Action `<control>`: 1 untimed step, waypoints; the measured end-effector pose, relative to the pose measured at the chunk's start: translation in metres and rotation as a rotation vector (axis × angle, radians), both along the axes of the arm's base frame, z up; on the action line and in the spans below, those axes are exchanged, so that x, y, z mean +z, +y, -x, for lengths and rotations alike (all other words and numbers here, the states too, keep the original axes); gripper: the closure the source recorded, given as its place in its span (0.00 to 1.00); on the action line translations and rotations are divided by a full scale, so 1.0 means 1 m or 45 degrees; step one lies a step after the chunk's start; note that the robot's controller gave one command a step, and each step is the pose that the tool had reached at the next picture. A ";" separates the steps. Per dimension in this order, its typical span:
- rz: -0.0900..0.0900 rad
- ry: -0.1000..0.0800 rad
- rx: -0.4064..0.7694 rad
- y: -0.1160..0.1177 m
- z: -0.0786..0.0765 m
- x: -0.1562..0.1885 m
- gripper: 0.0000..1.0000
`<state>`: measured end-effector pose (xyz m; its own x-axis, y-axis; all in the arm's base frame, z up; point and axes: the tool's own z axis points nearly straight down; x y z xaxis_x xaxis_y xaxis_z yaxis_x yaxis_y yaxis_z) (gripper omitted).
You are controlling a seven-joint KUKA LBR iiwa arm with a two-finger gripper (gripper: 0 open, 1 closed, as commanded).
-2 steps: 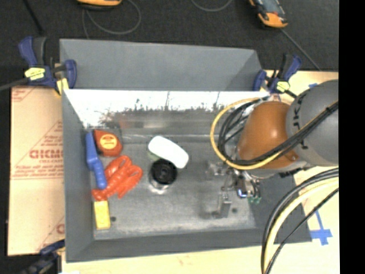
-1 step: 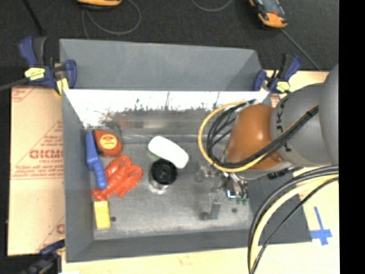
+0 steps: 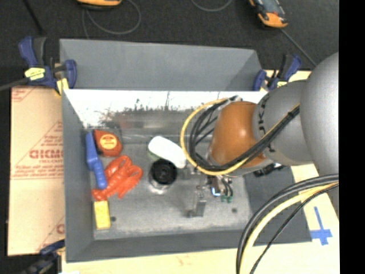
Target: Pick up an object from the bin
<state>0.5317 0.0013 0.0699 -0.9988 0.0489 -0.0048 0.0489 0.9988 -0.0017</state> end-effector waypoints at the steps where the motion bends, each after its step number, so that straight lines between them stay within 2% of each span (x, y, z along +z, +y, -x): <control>1: -0.008 0.003 0.032 0.023 -0.030 0.001 0.00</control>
Offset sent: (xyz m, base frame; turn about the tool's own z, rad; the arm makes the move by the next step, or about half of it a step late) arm 0.0274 0.0474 0.0220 -0.0181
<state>0.5622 0.0244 0.0705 -0.9997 0.0235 -0.0026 0.0235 0.9997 0.0047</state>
